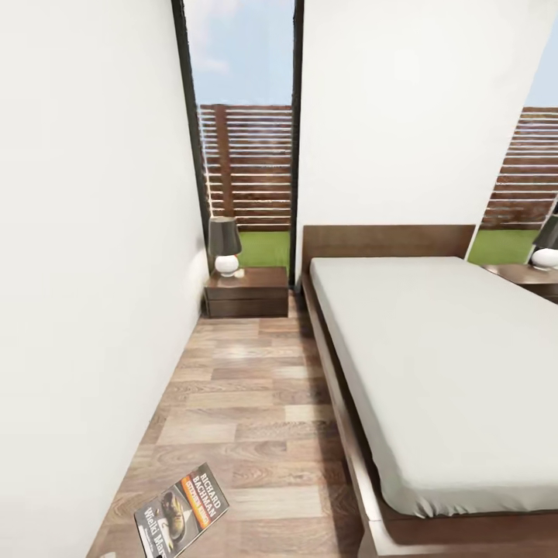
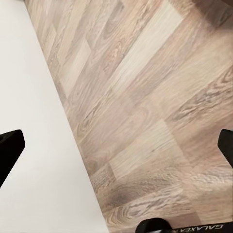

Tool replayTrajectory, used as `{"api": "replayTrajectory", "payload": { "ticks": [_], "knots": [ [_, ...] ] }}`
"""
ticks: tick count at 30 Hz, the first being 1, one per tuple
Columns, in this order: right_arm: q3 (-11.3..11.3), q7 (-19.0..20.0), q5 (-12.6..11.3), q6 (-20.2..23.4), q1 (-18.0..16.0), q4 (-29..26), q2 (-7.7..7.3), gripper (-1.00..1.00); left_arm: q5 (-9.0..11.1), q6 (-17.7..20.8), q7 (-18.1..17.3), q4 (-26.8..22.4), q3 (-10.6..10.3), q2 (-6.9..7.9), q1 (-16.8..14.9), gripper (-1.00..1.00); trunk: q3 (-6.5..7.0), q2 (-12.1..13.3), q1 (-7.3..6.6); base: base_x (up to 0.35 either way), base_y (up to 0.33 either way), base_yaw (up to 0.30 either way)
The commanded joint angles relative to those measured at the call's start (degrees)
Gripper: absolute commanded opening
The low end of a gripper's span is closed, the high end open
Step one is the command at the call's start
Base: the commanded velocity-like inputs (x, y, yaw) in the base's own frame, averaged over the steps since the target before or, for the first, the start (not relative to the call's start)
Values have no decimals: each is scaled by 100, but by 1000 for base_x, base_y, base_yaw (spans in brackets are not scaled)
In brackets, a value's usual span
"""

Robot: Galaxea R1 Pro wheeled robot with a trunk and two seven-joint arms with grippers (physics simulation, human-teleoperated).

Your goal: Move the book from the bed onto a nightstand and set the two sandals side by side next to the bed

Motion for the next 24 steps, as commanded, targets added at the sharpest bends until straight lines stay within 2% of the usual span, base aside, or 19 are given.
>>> {"api": "replayTrajectory", "payload": {
  "ticks": [1, 24],
  "knots": [
    [-3, 10, -23, 19, -9, 21, -1, 100, -22, 58, -16, 1, 64, 0, -4, -100, -5, -3, 1, 100, 158, 0],
    [-2, -89, -38, 15, -9, 21, -3, 100, -23, 58, -5, 0, 63, -17, 0, -100, -5, -3, 1, 104, 83, 0]
  ]
}}
